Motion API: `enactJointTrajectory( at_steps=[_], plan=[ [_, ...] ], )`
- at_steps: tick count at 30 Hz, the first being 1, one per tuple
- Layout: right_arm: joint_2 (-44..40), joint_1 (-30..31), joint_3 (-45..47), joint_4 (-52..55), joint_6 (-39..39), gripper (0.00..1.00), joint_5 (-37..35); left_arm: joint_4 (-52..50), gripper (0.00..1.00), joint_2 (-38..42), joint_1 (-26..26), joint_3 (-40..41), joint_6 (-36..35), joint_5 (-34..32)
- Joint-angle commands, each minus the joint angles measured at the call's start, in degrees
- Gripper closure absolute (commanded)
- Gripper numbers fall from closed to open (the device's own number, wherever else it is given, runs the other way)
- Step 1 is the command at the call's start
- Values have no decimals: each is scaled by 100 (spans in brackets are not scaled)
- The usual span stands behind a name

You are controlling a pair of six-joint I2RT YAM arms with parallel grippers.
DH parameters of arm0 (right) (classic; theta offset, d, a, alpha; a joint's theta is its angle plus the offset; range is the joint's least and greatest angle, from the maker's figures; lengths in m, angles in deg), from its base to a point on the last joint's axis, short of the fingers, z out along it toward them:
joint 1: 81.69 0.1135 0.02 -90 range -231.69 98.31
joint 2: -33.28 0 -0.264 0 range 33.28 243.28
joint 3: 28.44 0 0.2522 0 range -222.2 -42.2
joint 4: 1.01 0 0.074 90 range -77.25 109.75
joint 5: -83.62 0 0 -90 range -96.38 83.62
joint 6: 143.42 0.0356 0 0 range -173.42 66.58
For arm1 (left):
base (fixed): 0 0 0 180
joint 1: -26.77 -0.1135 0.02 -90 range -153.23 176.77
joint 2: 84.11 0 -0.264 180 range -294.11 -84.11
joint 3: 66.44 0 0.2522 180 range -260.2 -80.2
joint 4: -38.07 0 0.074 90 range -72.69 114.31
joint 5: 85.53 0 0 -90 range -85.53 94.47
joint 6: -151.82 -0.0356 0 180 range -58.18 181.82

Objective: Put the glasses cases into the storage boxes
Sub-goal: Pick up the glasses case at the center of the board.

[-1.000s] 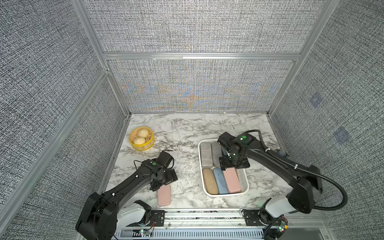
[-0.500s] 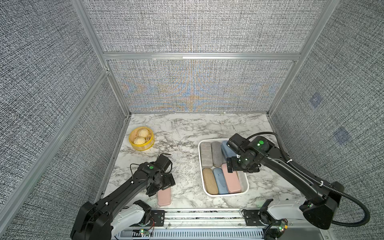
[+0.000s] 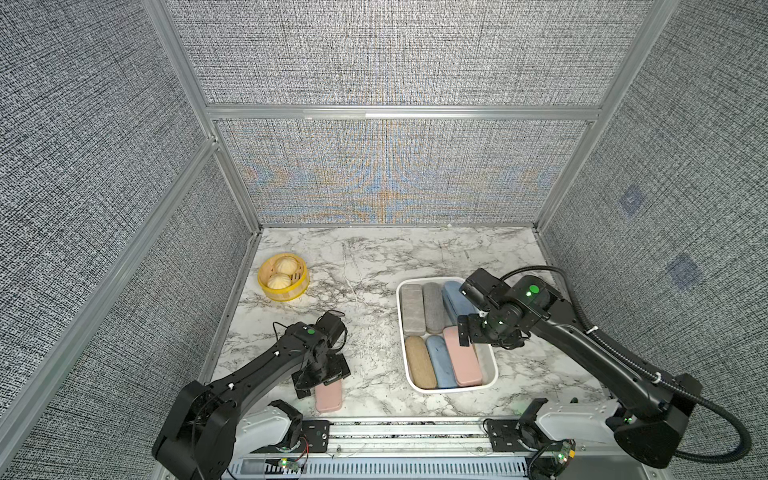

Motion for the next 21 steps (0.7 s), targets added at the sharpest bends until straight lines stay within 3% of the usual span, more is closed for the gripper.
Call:
enactJointTrajectory(
  at_steps=[1,8,14,21],
  plan=[
    [-29,8,44,127,69,4,-36,261,6,-178,-4,-80,-221,141],
    [-37,8,59,62,78,5,-20,257,14,-622,-4,-40,-408,51],
    [7,-7,64,20,86,7,-16,178,27,-744,14,-150,-530,-45],
    [-105,-93,108,39,118,8,-71,5,32,-757,69,-317,-630,-159]
  ],
)
